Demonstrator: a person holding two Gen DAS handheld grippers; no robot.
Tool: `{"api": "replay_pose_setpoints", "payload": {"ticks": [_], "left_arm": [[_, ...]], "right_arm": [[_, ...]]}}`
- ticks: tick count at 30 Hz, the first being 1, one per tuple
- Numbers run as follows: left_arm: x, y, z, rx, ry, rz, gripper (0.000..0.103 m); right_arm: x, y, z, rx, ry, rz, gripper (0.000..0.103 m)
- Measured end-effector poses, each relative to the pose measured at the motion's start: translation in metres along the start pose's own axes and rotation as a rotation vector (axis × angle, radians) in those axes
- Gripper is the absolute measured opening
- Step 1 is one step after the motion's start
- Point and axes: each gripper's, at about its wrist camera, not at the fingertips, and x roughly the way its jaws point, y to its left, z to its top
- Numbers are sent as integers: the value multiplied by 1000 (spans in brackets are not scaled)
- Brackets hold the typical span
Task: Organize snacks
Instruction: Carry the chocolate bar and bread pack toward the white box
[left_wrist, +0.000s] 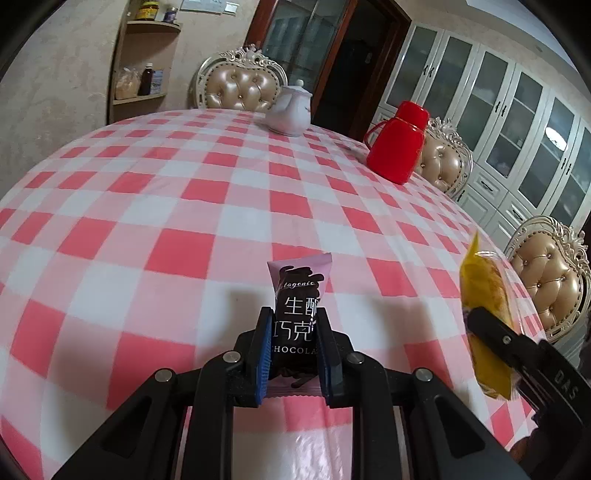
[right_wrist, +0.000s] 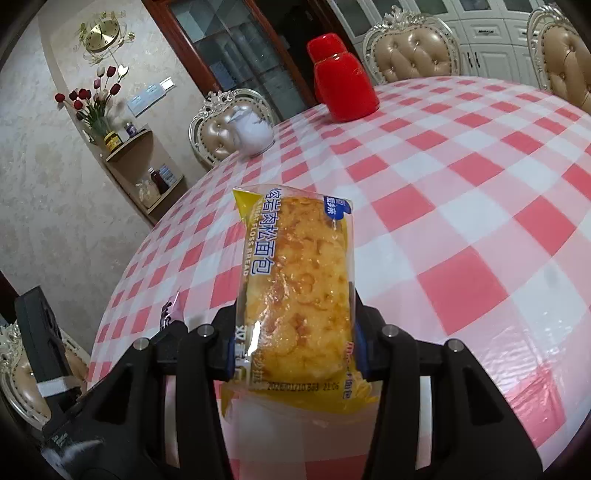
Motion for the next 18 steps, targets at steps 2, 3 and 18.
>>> {"api": "replay_pose_setpoints", "payload": {"ticks": [2,3,18], "left_arm": [[-7,3,-4,-4,-9,10,22],[-10,4,-6,-6,-14,15,22],[-75,40,-37,-93,-107,72,22]], "right_arm": [[0,2,-1,2,11,32,50],[1,3,-2,6,18,51,50],[-1,48,-32,-93,99,174,50]]}}
